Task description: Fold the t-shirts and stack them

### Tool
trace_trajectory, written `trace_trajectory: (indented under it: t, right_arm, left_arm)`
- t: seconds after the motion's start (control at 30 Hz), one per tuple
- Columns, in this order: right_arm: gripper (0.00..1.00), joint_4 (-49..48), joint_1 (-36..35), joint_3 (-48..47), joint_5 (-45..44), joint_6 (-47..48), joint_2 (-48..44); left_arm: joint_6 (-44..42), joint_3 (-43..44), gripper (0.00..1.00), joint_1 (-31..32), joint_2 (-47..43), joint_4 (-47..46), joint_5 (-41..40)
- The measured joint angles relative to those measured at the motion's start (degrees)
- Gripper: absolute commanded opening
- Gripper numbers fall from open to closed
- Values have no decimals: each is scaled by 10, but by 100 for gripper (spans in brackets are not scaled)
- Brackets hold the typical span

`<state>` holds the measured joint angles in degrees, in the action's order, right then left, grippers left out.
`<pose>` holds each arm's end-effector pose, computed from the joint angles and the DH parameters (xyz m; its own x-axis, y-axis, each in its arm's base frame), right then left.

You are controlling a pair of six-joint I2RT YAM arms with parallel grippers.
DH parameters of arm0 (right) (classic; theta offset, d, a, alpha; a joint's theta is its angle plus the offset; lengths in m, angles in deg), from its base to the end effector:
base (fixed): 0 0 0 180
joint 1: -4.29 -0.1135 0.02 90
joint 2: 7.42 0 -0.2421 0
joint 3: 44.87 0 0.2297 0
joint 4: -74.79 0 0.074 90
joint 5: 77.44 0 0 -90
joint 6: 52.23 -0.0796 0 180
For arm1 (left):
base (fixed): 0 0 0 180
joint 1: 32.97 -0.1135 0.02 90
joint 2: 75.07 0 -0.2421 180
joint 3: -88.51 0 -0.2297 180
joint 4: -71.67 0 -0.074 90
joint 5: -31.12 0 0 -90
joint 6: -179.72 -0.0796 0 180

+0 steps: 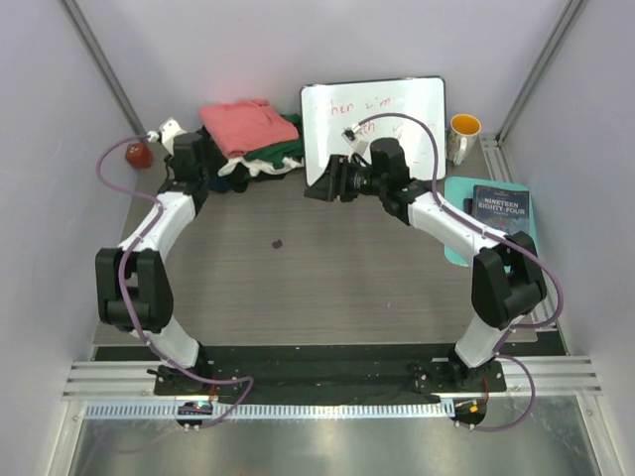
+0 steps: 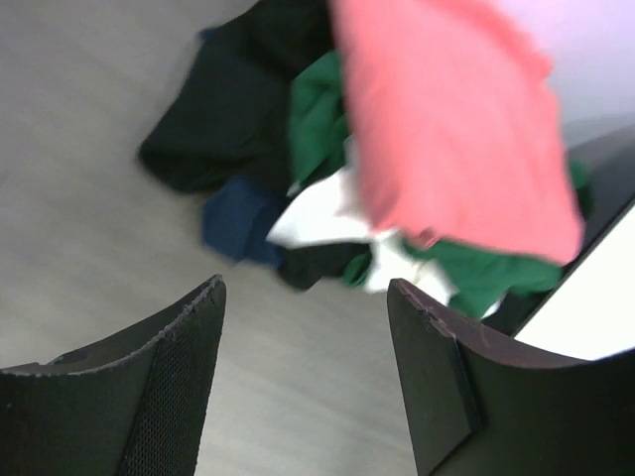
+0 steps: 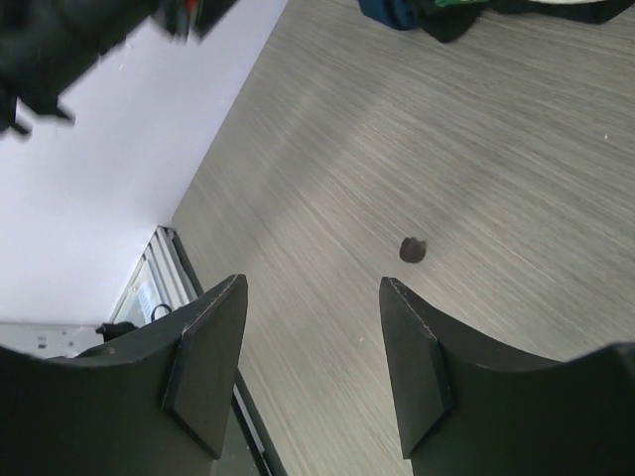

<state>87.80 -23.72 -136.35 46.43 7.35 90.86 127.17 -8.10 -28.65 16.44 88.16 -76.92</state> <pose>0.3453 0.2339 0.2784 -0.6898 0.1092 -0.7157 -0.5839 0.5004 0.6392 0.3906 -0.0048 0.2607 -0.2025 -0.5645 -0.8002 -0.4185 0.7886 -0.4505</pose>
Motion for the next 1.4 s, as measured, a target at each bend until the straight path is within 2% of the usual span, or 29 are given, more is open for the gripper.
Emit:
trace_trajectory:
  t: [0.13, 0.37, 0.73, 0.87, 0.9, 0.97, 1.03, 1.2, 1.23, 1.27, 1.3, 1.4]
  right_arm:
    - [60, -10, 0, 32, 6, 1, -11]
    - [60, -7, 7, 89, 10, 2, -12]
    - [59, -11, 64, 125, 22, 2, -22]
    - [58, -16, 72, 132, 27, 1, -31]
    - [58, -18, 72, 134, 29, 1, -32]
    - [58, -22, 72, 142, 31, 1, -34]
    - [58, -23, 72, 154, 33, 1, -38]
    - [57, -23, 72, 174, 34, 1, -43]
    - [57, -23, 73, 176, 34, 1, -43]
    - [57, -25, 73, 179, 34, 0, -43]
    - [57, -26, 73, 181, 34, -2, -43]
    - [56, -32, 73, 189, 34, -7, -43]
  left_arm:
    - [-2, 109, 69, -6, 84, -11, 41]
    - [-3, 224, 69, -8, 185, 11, 82]
    - [0, 281, 65, -10, 263, 32, 119]
    - [8, 280, 53, -10, 273, 26, 132]
    - [10, 280, 48, -10, 275, 22, 134]
    - [14, 281, 44, -9, 278, 17, 137]
    - [14, 284, 34, -7, 283, 16, 138]
    - [14, 287, 20, -7, 285, 14, 138]
    - [14, 287, 16, -7, 285, 13, 138]
    - [13, 287, 7, -7, 285, 13, 137]
    - [13, 287, 3, -7, 285, 13, 136]
    - [6, 300, 0, -6, 285, 28, 135]
